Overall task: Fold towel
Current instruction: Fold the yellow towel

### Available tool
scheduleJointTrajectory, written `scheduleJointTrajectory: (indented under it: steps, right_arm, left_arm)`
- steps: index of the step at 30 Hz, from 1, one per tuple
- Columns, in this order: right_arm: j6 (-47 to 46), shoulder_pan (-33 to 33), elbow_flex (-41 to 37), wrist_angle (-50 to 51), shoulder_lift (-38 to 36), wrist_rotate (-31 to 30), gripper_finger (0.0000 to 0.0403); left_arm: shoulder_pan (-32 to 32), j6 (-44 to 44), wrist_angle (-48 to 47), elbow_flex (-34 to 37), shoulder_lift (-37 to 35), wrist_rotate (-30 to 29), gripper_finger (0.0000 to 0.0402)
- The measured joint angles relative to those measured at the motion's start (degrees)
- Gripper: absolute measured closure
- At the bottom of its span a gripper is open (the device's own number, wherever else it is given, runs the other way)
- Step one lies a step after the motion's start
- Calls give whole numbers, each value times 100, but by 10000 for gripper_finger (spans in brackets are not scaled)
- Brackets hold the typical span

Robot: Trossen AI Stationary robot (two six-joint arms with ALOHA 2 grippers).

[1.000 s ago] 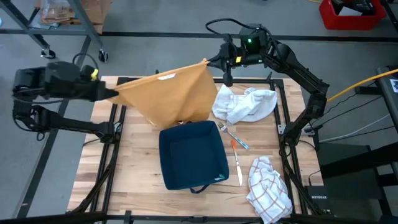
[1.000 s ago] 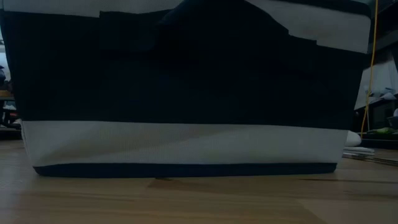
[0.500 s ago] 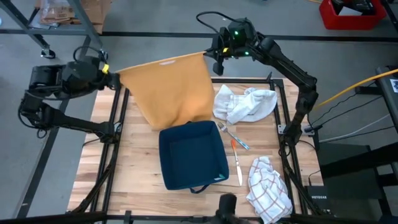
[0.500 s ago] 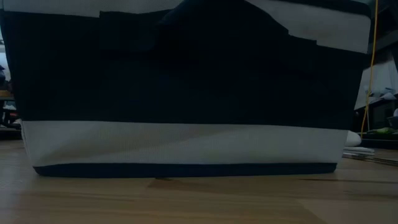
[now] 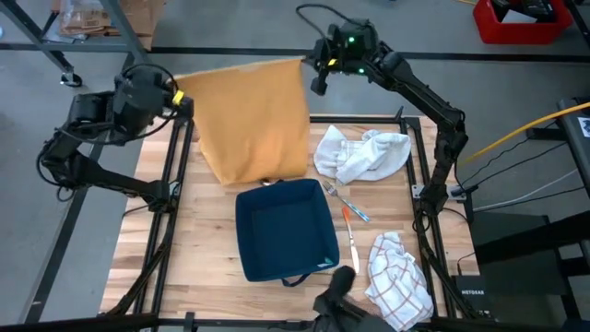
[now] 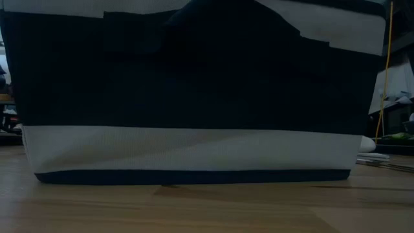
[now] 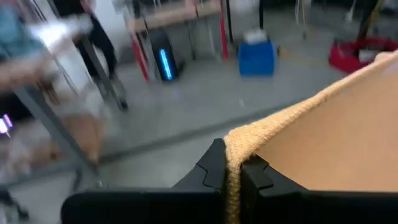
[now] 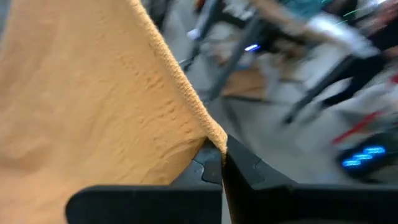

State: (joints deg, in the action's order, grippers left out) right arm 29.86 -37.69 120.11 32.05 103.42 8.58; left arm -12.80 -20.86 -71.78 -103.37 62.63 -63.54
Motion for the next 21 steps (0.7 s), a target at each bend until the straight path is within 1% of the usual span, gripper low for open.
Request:
scheduleJointTrajectory:
  steps: [3,5,7,10,12,14,21]
  right_arm:
    - [334,7,0,-346,-248,-471,402]
    - [536,16,5,-583,-410,-810,402]
    - [742,26,7,-752,-560,-1006,402]
    - [958,33,7,-901,-756,-1075,402]
    - [1108,33,7,-907,-883,-1079,402]
    - [1124,33,7,-904,-985,-1118,402]
    - [1128,35,7,-550,-1104,-1212,402]
  left_arm:
    - [0,1643,1646,0,-4,-328,402]
    - [2,2785,2829,0,-24,-350,401]
    - [7,3776,3854,1,-28,-328,402]
    - [7,4916,4873,9,-17,-296,402]
    - [7,5374,5206,15,-10,-287,401]
    - [9,5597,5374,15,0,-285,402]
    - [9,5675,5580,17,0,-291,402]
